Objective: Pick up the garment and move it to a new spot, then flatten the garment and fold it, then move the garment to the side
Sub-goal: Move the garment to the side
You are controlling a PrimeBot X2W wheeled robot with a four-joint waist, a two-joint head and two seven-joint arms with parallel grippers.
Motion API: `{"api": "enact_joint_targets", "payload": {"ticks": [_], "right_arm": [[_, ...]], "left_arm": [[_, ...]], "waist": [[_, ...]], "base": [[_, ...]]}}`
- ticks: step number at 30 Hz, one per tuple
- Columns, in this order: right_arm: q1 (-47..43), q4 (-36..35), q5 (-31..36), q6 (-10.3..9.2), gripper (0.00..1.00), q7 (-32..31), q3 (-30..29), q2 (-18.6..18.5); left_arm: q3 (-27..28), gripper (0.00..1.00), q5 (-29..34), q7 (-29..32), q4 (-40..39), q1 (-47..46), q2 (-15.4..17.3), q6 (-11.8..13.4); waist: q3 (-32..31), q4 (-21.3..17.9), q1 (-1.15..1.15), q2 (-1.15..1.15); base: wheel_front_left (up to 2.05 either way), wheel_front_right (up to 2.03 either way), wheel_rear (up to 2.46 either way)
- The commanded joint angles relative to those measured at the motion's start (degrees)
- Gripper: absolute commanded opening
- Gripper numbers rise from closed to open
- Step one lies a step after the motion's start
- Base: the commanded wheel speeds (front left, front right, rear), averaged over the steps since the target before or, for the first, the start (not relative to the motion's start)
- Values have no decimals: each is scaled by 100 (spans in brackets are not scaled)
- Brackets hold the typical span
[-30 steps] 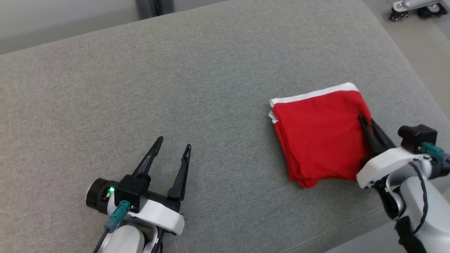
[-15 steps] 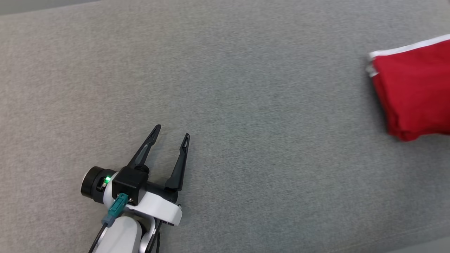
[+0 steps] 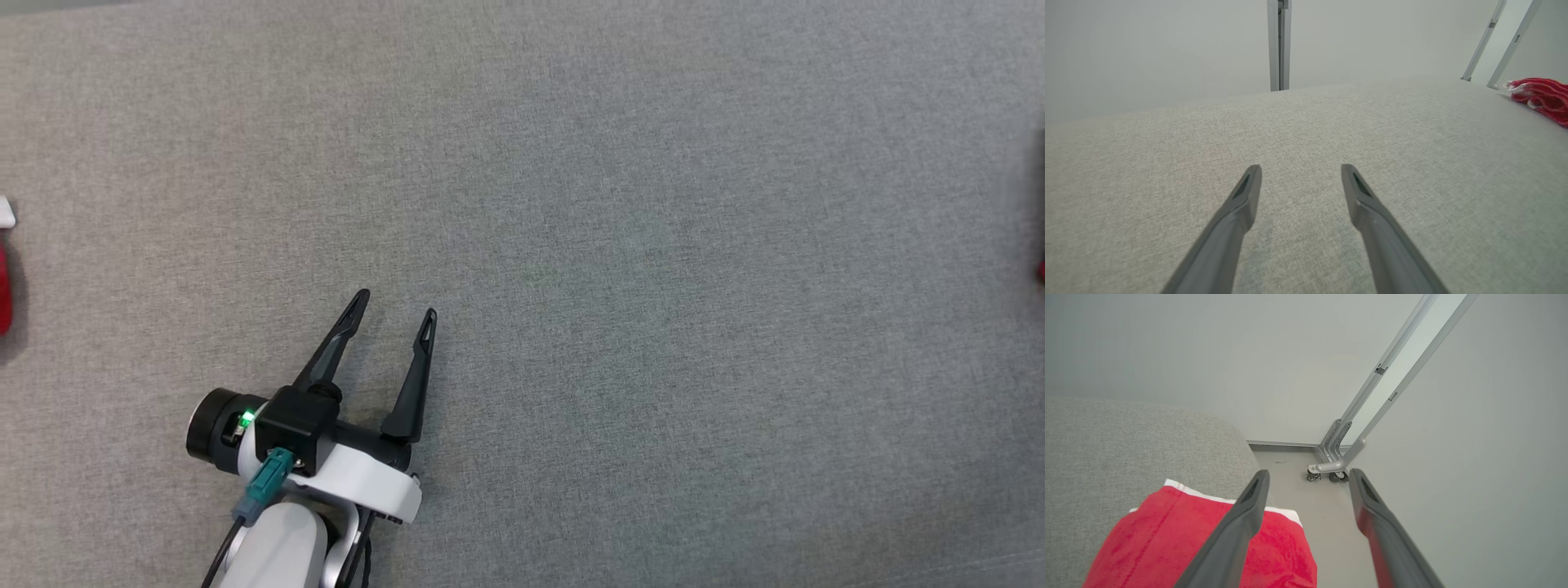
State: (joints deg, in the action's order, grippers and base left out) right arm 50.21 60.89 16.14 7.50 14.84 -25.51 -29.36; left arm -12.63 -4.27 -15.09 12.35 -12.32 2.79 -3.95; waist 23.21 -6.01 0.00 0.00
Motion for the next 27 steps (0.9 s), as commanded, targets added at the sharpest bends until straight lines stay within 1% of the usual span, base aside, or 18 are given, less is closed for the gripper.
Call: {"api": "enact_joint_targets", "payload": {"ticks": [1,3,5,8,9,15,20,27], "right_arm": [[-14,-155,219,-2,100,37,-254,203],[-13,-404,306,-2,100,42,-361,406],[-56,-681,184,-2,100,41,-287,673],[-240,-1261,-144,-2,100,38,89,1085],[-240,-1261,-144,-2,100,38,89,1085],[-1168,-2507,-884,-2,100,27,920,1837],[-1986,-3089,-1341,-2,100,27,1393,2175],[-3007,-3636,-1592,-2,100,28,1746,2494]], "left_arm": [[20,100,-58,-8,0,2,23,46],[29,100,-89,-8,7,30,23,68],[40,100,-114,-8,9,66,23,96],[94,100,-136,-8,5,104,23,164],[94,100,-136,-8,5,104,23,164],[261,100,-199,-8,44,275,24,324],[442,100,-272,-8,96,439,24,448],[686,100,-324,-8,121,720,23,563]], "waist": [[-75,7,0,0],[-137,2,0,0],[-204,1,0,0],[-314,8,0,0],[-314,8,0,0],[-656,103,0,0],[-991,273,0,0],[-1386,519,0,0]], "base": [[0,0,0],[0,0,0],[0,0,0],[0,0,0],[0,0,0],[0,0,0],[0,0,0],[0,0,0]]}}
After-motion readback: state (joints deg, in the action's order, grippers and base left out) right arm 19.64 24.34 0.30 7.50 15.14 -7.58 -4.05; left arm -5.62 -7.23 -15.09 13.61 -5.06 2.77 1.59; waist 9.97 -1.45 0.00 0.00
